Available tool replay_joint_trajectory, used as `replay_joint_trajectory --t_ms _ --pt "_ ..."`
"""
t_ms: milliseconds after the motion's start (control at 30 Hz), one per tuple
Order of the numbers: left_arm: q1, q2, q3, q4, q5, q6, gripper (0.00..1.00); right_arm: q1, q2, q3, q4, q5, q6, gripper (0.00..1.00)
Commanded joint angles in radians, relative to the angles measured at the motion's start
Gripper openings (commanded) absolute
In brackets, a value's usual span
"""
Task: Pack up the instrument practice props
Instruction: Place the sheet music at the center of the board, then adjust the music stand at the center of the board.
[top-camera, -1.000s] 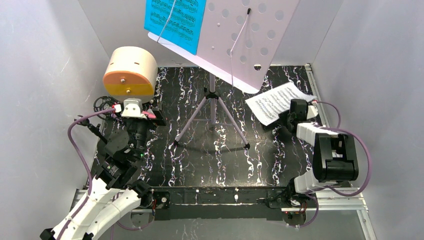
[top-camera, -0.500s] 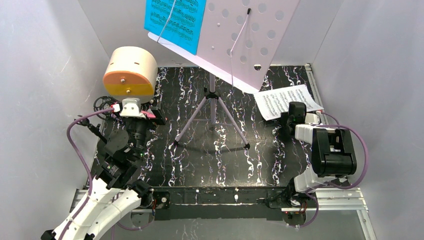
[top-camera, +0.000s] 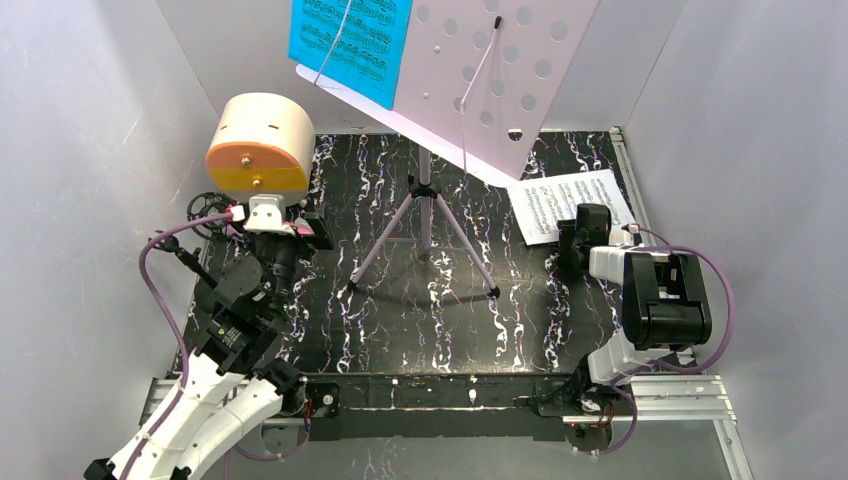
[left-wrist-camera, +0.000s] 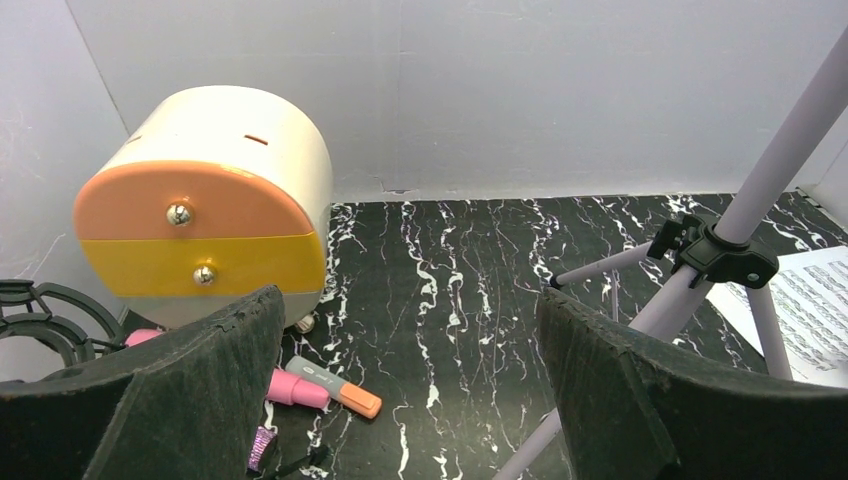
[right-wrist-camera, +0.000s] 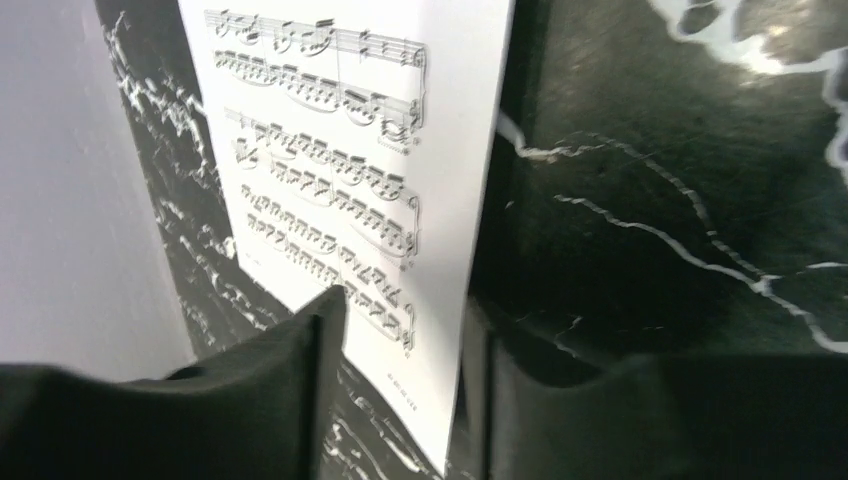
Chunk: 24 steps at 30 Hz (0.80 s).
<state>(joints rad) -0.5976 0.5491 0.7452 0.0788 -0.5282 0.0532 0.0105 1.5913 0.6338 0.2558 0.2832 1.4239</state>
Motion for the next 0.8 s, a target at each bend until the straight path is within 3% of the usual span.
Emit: replay_joint_trajectory --t_ms 0,367,533,767 --pt "0.014 0.015 -0.005 0.033 0.031 -0.028 0.95 0.0 -0.029 0.042 -0.041 -0.072 -0.069 0.59" --pt "0.036 0.085 0.012 0.012 0.159 -0.087 0.95 0.0 -0.182 0.014 -0.172 -0.255 -0.404 0.94" --pt "0.045 0.134 0.019 0.009 0.27 -0.129 0.95 0.048 -0.265 -0.009 -0.148 -0.378 -0.62 0.99" --pt "0.055 0.252 0.017 0.011 0.404 -0.154 0.96 0.278 -0.404 -0.085 -0.051 -0.448 -0.849 0.99"
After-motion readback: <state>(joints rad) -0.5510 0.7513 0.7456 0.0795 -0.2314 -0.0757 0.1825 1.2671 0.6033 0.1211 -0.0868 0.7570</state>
